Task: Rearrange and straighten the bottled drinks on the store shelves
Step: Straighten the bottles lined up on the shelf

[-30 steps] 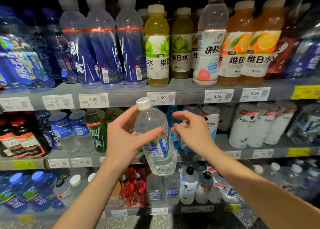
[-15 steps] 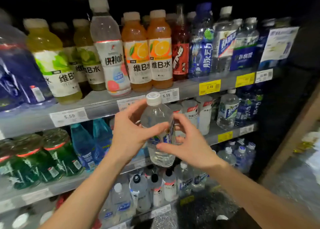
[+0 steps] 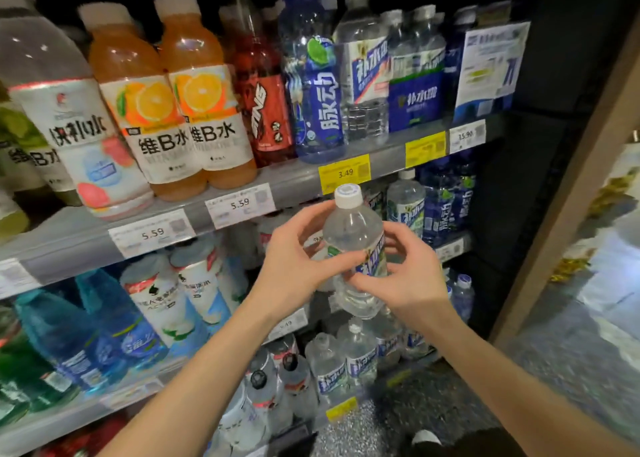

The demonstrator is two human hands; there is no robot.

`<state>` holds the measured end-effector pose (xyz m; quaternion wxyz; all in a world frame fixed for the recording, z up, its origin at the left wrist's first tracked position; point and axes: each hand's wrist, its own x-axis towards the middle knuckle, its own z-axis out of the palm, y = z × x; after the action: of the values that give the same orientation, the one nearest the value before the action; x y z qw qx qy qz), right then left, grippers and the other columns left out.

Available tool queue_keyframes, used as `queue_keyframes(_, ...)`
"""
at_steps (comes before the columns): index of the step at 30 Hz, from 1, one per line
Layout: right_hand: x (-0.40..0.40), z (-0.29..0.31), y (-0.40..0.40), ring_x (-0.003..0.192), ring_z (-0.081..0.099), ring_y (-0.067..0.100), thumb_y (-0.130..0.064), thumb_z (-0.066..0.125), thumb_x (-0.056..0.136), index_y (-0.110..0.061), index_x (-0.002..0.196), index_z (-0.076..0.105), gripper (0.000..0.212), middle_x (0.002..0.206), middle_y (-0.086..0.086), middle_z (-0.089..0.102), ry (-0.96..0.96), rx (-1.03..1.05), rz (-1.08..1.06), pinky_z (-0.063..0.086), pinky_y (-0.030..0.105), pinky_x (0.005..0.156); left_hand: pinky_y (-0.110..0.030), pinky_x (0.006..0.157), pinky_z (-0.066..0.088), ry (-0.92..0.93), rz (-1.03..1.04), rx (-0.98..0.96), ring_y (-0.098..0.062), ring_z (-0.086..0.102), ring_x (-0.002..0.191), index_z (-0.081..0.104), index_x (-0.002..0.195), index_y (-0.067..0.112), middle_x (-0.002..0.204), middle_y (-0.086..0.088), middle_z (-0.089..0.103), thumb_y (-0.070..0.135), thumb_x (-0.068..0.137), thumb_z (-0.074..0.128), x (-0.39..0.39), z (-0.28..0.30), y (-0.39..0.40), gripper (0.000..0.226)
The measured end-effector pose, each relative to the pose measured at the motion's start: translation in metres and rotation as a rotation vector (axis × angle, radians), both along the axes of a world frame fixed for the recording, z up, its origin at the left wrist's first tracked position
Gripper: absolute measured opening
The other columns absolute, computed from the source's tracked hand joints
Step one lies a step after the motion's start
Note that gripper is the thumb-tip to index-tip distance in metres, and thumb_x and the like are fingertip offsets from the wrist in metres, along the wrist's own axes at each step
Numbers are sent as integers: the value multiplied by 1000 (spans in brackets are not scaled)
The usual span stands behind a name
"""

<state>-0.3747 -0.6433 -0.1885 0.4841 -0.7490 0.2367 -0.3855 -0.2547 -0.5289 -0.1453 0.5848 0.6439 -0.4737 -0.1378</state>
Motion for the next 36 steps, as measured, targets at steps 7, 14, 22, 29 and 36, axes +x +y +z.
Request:
queue_keyframes(7,-4,-27,-42,87,58,-13,-27,92,61,-31,109,56,60,95,-22,64,4,-56,-85,49,9,71,-28,89,56,69,35,72,-4,59,114,59,126,24,122,10,64,11,73,85,-5,-34,-33,60)
queue_keyframes(14,-3,-41,-85,87,63,0,-31,95,56,-24,111,59,66,97,-15,67,-21,-33,-195,56,27,79,-22,88,51,39,68,157,-8,62,105,61,120,27,111,7,66,13,76,84,-3,-66,-55,52)
queue_keyframes(22,12,-47,-120,100,63,9,-42,93,50,-34,108,56,69,102,-22,64,-14,-16,-237,56,44,89,-15,94,47,-3,64,217,-1,62,105,62,117,29,106,11,68,16,78,83,-3,-89,-66,46)
queue_keyframes(29,29,-58,-132,101,59,9,-36,96,55,-24,117,58,73,110,-9,65,15,-28,-253,51,30,89,-27,101,47,-2,107,230,0,63,105,65,112,30,104,13,70,15,77,83,8,-97,-59,42)
queue_keyframes(36,49,-72,-134,106,61,14,-36,95,56,-24,123,57,78,114,-6,65,-8,3,-282,53,40,94,-29,101,48,-17,111,248,-4,64,104,66,110,30,101,12,70,17,78,82,13,-103,-51,38)
